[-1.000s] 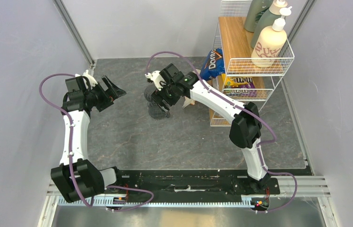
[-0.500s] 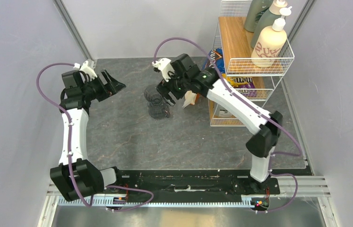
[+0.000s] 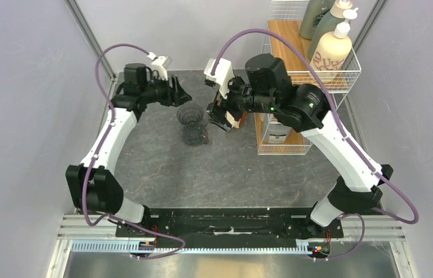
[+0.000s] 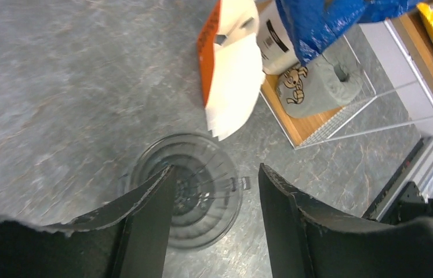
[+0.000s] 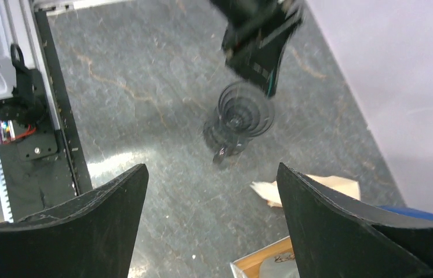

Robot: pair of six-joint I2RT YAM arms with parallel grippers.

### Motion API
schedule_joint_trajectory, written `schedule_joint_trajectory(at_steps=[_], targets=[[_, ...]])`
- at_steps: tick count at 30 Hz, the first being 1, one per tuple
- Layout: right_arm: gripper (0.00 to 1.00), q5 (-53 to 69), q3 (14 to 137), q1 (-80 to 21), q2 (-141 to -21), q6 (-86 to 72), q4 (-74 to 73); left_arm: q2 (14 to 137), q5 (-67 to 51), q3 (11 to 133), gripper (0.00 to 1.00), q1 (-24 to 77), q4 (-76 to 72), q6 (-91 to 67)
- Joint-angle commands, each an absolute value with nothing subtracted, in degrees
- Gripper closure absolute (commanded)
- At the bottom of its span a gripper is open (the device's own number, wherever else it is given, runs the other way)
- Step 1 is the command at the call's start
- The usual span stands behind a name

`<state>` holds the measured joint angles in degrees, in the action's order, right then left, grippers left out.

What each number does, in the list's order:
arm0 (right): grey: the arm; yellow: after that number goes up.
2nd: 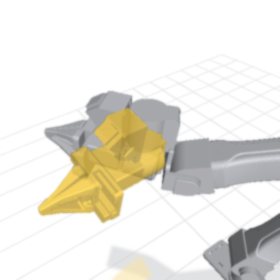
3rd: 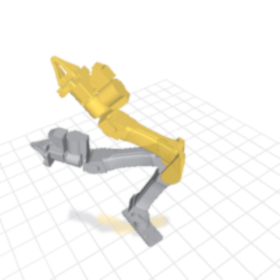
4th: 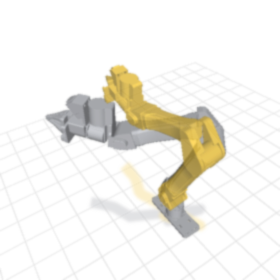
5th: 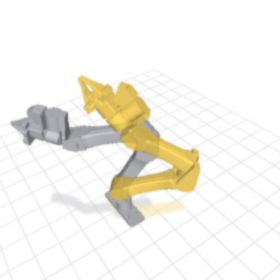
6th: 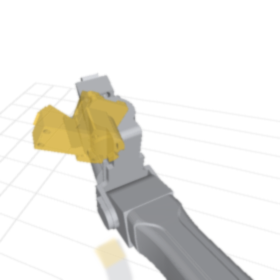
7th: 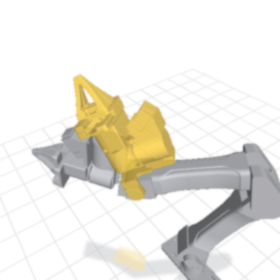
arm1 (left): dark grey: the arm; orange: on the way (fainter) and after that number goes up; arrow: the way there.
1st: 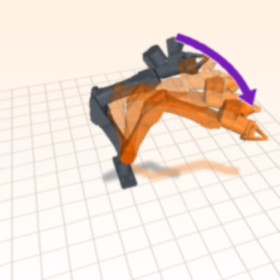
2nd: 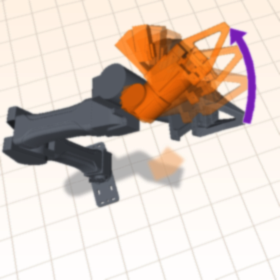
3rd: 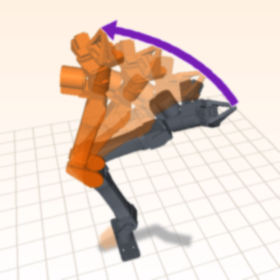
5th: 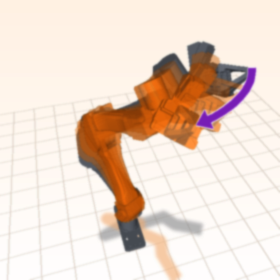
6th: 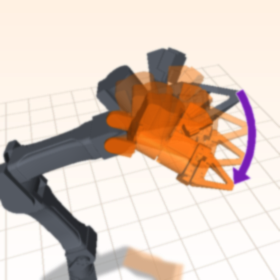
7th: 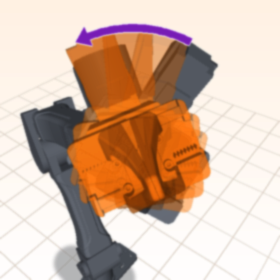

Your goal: Place the coffee filter in the dripper

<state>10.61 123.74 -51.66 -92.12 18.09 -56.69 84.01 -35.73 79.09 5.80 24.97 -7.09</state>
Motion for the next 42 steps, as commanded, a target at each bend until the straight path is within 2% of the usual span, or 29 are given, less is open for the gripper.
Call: schedule_joint_trajectory(at_steps=[1,7,12,21,42], targets=[[0.1,7.7,131.8,-51.9,-90.2,18.9,-57.1,87.4,-32.9,81.0,0.41,11.8,18.3,-4.4],[0.06,3.9,136.9,-52.6,-89.6,19.5,-55.1,95.3,-28.2,83.8,0.49,20.6,15.5,-0.2],[0.04,1.2,135.9,-53.3,-87.9,19.4,-53.3,100.8,-22.9,86.1,0.55,26.0,13.1,4.3],[0.03,0.4,136.1,-53.4,-88.1,19.5,-53.4,107.9,-13.4,87.4,0.64,31.3,9.1,12.6],[0.03,0.4,133.9,-53.3,-87.8,18.9,-53.4,115.2,-18.9,90.0,0.63,32.6,7.0,18.7]])
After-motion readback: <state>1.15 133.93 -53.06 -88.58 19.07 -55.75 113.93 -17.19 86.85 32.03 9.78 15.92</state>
